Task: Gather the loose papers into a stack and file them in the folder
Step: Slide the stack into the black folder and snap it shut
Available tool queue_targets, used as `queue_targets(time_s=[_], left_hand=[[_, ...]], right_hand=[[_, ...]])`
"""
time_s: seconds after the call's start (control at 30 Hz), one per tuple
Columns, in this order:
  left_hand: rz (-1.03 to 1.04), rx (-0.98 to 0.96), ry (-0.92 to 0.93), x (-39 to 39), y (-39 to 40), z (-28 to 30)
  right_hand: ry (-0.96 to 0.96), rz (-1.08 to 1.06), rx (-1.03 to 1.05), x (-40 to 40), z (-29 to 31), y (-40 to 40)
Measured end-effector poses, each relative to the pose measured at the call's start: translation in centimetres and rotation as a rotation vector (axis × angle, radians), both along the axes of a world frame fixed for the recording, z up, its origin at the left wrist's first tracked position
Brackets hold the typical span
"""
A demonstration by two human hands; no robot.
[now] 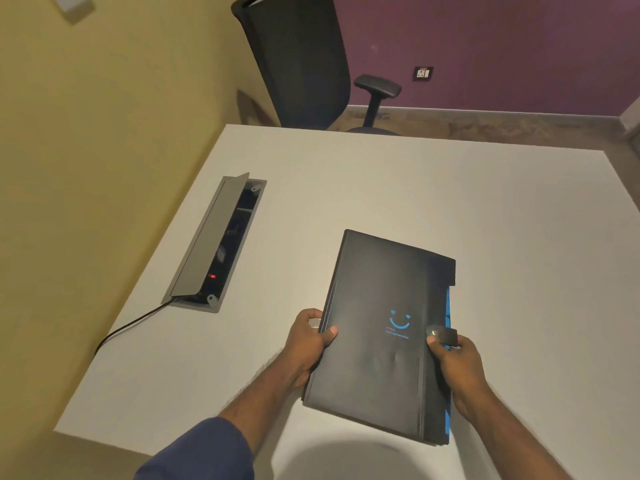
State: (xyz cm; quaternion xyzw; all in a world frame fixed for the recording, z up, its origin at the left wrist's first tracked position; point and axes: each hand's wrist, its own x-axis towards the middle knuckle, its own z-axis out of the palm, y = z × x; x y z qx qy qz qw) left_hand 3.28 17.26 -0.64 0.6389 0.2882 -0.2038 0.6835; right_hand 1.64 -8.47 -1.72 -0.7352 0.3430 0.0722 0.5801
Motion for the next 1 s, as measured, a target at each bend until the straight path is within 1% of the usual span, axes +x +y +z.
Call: queue_targets(time_s=[0.07, 0.17, 0.33, 0.43, 0.6, 0.8, 0.93, 1.0], left_hand=[[0.023, 0.017, -0.038, 0.1, 1.7, 0.2], [0.051, 0.105, -0.084, 0.6, 4.5, 0.9], [0.097, 0.272, -0.146, 2.3, 9.9, 1.3], [0.078, 0.384, -0.16, 3.1, 13.4, 1.1], [-0.04, 0.683, -0.099, 3.1, 17.0, -0.3], [-0.075, 0.805, -0.082, 2.5, 17.6, -1.9], [-0.114, 0.903, -0.074, 2.6, 17.7, -2.2], [-0.152, 0.994, -0.087, 2.6, 17.7, -2.2]], right_hand=[[-0.064, 0.007, 0.017, 0.1, 1.0, 1.6], [-0.124, 0.022, 0.037, 1.1, 1.9, 4.5], [-0.161, 0.071, 0.055, 3.5, 1.7, 10.1], [-0.117, 0.105, 0.055, 5.1, 0.8, 13.7], [0.0, 0.215, 0.017, 6.4, -1.0, 18.0], [0.058, 0.249, -0.085, 6.5, -2.0, 20.2], [0.019, 0.31, -0.191, 6.4, -2.0, 20.4], [0.004, 0.335, -0.235, 6.3, -1.9, 20.5]])
